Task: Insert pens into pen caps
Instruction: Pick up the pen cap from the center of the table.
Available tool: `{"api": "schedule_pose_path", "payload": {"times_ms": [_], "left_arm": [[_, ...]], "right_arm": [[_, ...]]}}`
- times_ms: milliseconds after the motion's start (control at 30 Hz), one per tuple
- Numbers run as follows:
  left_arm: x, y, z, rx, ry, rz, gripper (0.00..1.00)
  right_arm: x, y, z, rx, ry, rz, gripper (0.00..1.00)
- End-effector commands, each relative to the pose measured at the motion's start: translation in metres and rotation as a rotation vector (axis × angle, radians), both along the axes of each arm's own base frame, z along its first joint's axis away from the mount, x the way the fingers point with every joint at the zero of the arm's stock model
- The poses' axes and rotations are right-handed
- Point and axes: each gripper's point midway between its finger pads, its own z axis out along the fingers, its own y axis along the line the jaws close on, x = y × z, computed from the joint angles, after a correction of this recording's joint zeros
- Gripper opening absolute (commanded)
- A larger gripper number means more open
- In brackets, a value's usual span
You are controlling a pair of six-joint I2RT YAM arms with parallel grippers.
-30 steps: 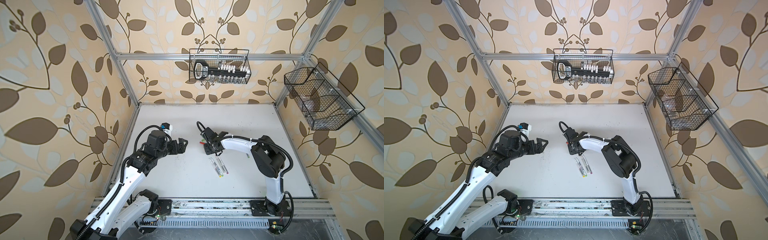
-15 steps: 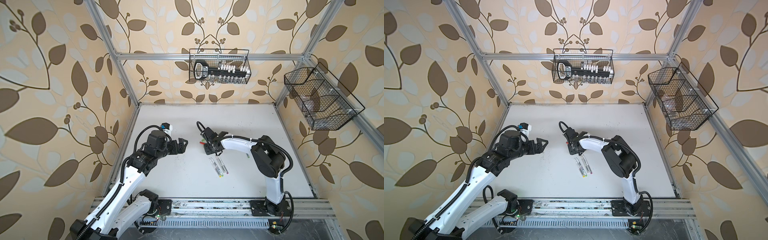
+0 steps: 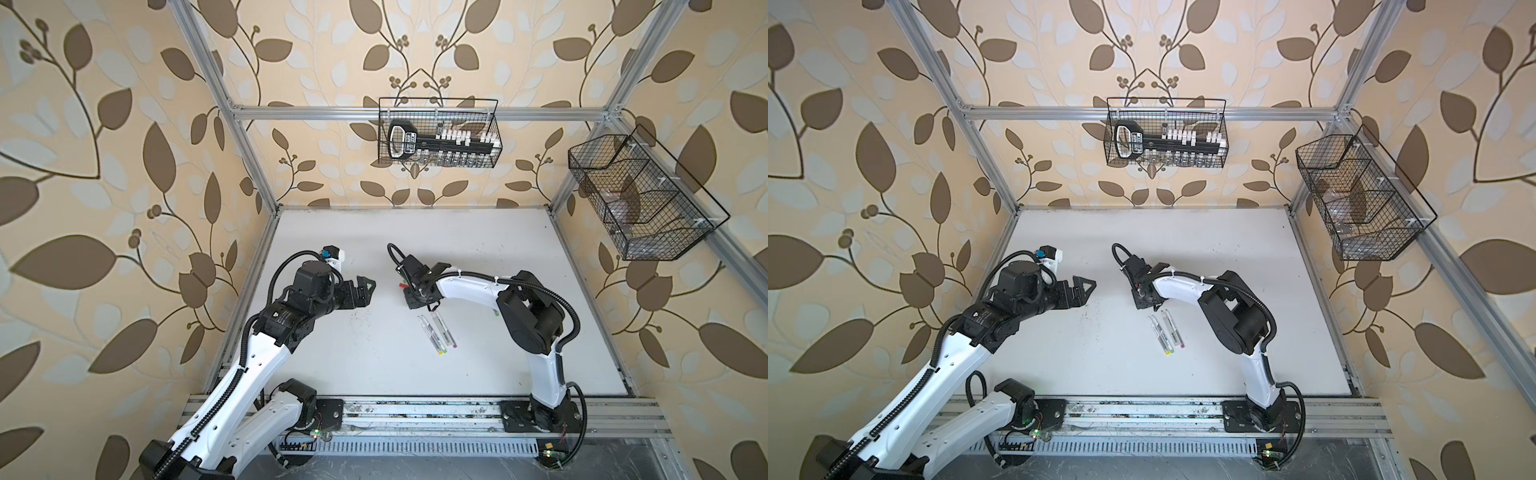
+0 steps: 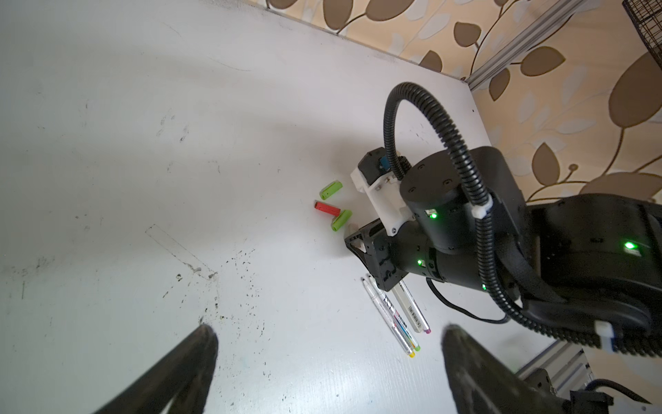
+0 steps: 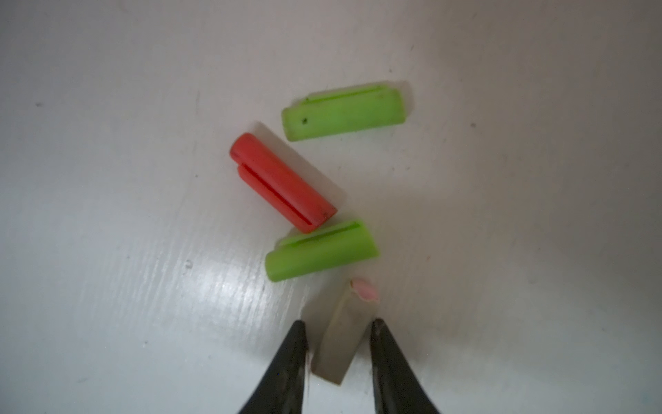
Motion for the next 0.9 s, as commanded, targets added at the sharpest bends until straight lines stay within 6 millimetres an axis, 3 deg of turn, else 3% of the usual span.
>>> {"api": "schedule_pose_path", "payload": {"times_ms": [0, 233, 433, 633, 867], "left_arm": [[0.002, -0.001, 0.008, -0.022, -0.031, 0.001, 0.99], [0.002, -0.002, 0.008, -0.029, -0.032, 0.001, 0.99], [0.001, -0.002, 0.007, -0.031, -0.026, -0.001, 0.99], [0.002, -0.009, 0.002, -0.070, -0.003, -0.012, 0.99], [0.004, -0.024, -0.011, -0.161, 0.043, -0.040, 0.99]], "right_arm": [[-0.019, -0.022, -0.015, -0.118, 0.058, 0.015, 0.29], [-0.030, -0.033, -0.022, -0.129, 0.076, 0.015, 0.22], [-0.031, -0.030, -0.019, -0.114, 0.074, 0.032, 0.17], [-0.027, -0.017, 0.003, -0.041, -0.015, 0.116, 0.15], [-0.030, 0.008, 0.050, 0.108, -0.162, 0.234, 0.14]]}}
